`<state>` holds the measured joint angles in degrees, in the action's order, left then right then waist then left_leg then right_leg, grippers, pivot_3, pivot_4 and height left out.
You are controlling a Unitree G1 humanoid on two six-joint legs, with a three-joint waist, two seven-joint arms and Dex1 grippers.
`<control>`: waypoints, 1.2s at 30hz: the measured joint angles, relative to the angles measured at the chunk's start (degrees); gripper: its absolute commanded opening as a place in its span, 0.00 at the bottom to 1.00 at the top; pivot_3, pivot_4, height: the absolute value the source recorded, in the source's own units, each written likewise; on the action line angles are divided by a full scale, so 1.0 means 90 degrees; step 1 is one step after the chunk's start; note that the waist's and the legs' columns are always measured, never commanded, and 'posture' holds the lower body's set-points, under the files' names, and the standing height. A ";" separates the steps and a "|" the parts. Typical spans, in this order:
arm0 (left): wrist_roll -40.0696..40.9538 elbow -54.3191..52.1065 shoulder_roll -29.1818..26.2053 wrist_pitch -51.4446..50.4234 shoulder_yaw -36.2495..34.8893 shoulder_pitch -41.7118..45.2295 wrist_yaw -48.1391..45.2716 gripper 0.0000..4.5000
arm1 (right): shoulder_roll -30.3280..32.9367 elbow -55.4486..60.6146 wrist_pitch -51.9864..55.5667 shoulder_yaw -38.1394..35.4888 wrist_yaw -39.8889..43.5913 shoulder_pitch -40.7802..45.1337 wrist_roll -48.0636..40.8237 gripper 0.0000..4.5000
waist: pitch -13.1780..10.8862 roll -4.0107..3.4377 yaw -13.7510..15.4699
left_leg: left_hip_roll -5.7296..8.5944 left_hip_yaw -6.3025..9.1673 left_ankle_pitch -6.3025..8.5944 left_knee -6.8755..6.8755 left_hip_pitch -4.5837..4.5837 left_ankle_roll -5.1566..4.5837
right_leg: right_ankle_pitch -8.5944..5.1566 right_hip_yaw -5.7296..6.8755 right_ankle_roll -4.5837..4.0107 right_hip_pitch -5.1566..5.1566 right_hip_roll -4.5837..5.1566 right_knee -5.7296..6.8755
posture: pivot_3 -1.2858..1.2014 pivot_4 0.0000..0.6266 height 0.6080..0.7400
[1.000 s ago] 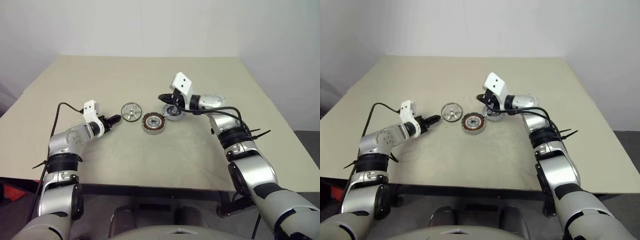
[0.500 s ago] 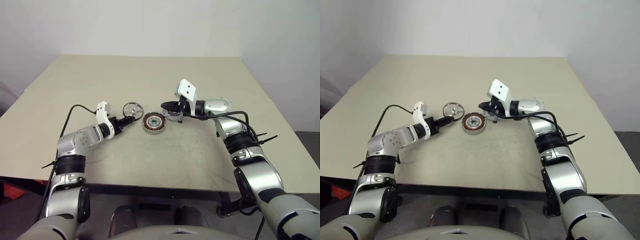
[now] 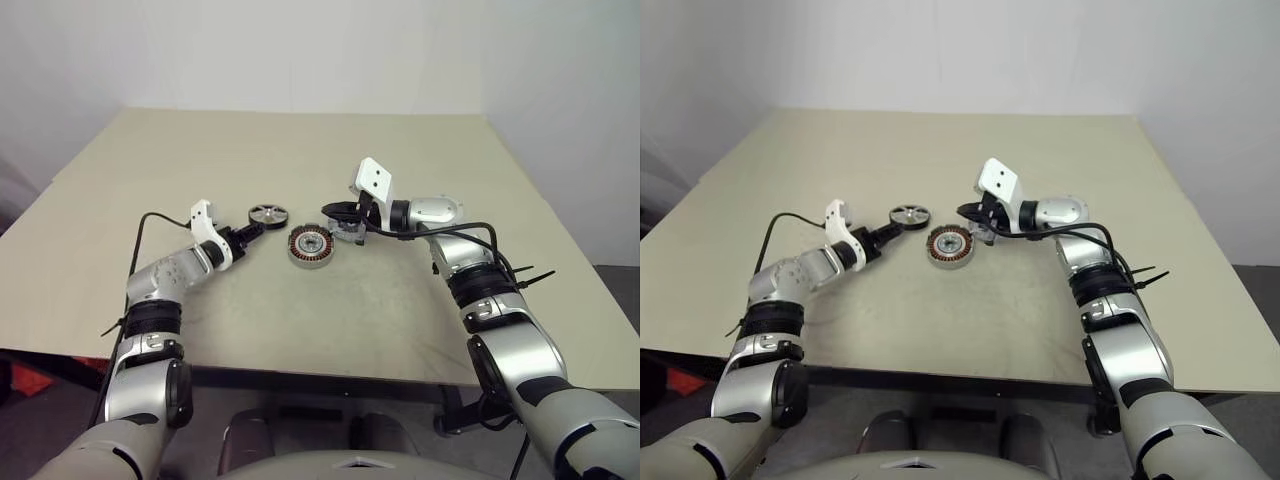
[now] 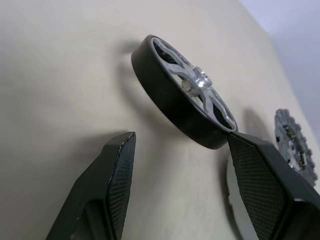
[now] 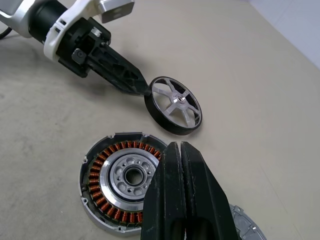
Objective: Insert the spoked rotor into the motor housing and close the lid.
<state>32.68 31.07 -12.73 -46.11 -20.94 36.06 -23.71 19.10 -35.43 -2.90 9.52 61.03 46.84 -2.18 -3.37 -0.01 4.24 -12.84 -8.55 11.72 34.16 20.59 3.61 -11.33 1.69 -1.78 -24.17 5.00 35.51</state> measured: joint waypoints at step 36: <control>0.1459 -0.0600 0.0809 -0.1030 -0.0909 -0.0141 0.0766 0.15 | 0.0350 -0.0005 -0.0033 0.0003 -0.0114 -0.0047 0.0058 0.00 | -0.0025 0.0026 0.0020 | -0.0003 0.0000 0.0004 0.0000 0.0015 -0.0009 | 0.0000 0.0009 0.0000 -0.0003 0.0001 -0.0013 | 0.52 0.00 1.00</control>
<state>45.80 25.67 -5.45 -55.38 -29.12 34.79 -16.82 22.25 -35.47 -3.20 9.55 60.00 46.41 -1.66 -3.59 0.22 4.43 -12.87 -8.55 11.76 34.16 20.72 3.53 -11.33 1.76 -1.78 -24.20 5.01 35.39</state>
